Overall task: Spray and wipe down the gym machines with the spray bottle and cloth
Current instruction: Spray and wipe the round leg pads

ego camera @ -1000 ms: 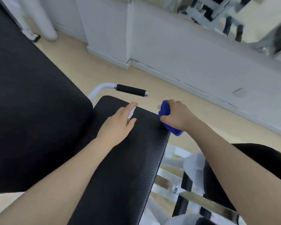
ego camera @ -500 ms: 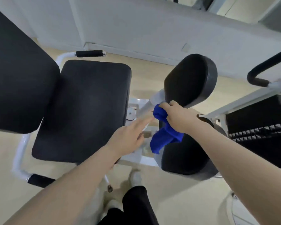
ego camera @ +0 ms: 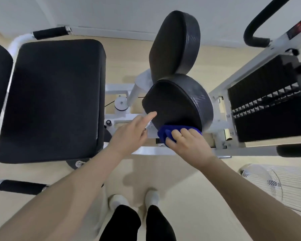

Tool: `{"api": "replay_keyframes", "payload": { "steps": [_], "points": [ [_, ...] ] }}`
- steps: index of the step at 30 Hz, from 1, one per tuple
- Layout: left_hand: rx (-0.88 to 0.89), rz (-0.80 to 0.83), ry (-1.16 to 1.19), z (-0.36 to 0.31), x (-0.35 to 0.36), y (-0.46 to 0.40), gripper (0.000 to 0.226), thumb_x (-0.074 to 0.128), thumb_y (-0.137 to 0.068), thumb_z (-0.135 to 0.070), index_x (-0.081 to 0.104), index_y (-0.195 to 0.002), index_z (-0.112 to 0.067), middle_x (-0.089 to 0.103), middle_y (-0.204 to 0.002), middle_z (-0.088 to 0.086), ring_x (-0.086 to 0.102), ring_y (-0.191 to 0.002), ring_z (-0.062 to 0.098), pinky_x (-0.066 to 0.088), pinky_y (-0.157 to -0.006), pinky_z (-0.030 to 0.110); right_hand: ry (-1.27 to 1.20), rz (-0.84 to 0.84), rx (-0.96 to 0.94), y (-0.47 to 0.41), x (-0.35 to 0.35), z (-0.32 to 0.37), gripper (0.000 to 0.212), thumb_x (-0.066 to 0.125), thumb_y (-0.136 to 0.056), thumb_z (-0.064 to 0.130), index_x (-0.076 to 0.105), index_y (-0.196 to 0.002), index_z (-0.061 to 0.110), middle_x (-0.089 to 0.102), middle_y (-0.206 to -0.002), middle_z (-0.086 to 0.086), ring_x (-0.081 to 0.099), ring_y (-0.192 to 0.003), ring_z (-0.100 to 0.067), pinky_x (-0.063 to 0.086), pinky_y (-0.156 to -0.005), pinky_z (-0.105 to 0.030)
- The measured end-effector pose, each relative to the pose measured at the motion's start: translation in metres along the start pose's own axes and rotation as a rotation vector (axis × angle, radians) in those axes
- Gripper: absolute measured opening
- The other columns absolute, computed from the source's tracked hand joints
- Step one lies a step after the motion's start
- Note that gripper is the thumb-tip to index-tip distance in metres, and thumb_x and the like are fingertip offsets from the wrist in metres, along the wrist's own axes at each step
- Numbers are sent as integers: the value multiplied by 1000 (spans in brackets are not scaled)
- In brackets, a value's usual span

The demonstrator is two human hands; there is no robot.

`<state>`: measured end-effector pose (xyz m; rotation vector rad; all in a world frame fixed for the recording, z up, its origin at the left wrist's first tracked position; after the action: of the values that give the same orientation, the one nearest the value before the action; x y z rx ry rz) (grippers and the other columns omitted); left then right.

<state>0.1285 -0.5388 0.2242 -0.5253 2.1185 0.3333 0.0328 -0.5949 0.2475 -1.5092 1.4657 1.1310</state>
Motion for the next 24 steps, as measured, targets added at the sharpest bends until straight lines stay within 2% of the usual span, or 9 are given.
{"api": "replay_keyframes", "payload": {
  "steps": [2, 3, 6, 9, 12, 16, 19, 21, 24],
  "points": [
    [107, -165, -231, -8, 0, 1, 52, 38, -83, -11, 31, -133, -23, 56, -81, 6, 52, -46, 23, 43, -35, 28, -22, -44, 83, 2, 7, -24, 39, 61, -56, 2, 65, -93, 13, 54, -72, -7, 49, -53, -24, 38, -48, -30],
    [158, -226, -358, -12, 4, 2, 50, 36, -83, -7, 35, -131, -21, 53, -78, 4, 46, -41, 19, 36, -31, 24, -46, -68, 146, 1, 9, -36, 41, 63, -55, 2, 65, -96, 11, 56, -75, -9, 51, -55, -26, 40, -50, -31],
    [286, -343, -654, -15, 27, -4, 56, 33, -80, 2, 33, -131, -20, 42, -83, 1, 42, -44, 13, 31, -33, 23, -111, -152, 363, -7, 27, -66, 54, 74, -52, -5, 58, -102, 6, 56, -79, -16, 52, -57, -30, 41, -51, -31],
    [400, -459, -733, -17, 29, -14, 50, 28, -83, 3, 40, -124, -22, 52, -71, -1, 40, -44, 13, 31, -32, 21, -183, -312, 468, -17, 41, -74, 52, 74, -56, -5, 54, -102, 9, 57, -80, -15, 50, -58, -29, 35, -50, -28],
    [522, -566, -792, -22, 33, -10, 45, 32, -86, 0, 41, -124, -22, 56, -66, -1, 39, -43, 13, 27, -35, 20, -233, -526, 515, -15, 47, -76, 36, 58, -70, 2, 46, -102, 13, 59, -85, -16, 51, -60, -31, 35, -50, -27],
    [632, -686, -854, -24, 29, 3, 60, 47, -78, 6, 33, -131, -19, 58, -67, 1, 37, -43, 13, 27, -36, 21, -483, -720, 646, -9, 58, -85, 26, 48, -78, 12, 44, -104, 16, 58, -97, -15, 53, -69, -27, 34, -55, -25],
    [716, -698, -917, -26, 27, 10, 50, 37, -84, 8, 40, -127, -18, 58, -69, 6, 38, -43, 15, 27, -38, 22, -604, -810, 744, 0, 62, -87, 33, 38, -81, 16, 55, -109, 11, 55, -104, -13, 54, -75, -27, 35, -60, -27],
    [768, -635, -928, -22, 32, 5, 47, 30, -87, 8, 41, -125, -18, 56, -69, 9, 38, -44, 18, 23, -39, 22, -628, -852, 785, 5, 62, -87, 37, 35, -83, 15, 59, -111, 10, 53, -107, -13, 54, -77, -29, 41, -62, -32],
    [805, -549, -882, -11, 51, -1, 53, 15, -85, 10, 40, -125, -15, 51, -67, 11, 32, -45, 19, 19, -43, 20, -527, -922, 784, 21, 58, -74, 40, 34, -84, 14, 62, -113, 13, 54, -107, -15, 54, -77, -30, 45, -63, -35]
  ]
}}
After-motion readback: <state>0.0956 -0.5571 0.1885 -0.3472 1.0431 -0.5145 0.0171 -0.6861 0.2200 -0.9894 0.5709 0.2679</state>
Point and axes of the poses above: each hand's wrist, its own y-axis away from the middle knuckle, its own x-axis out of the palm, z = x × y, the point moved 10 cm from there along -y, towards the middle knuckle
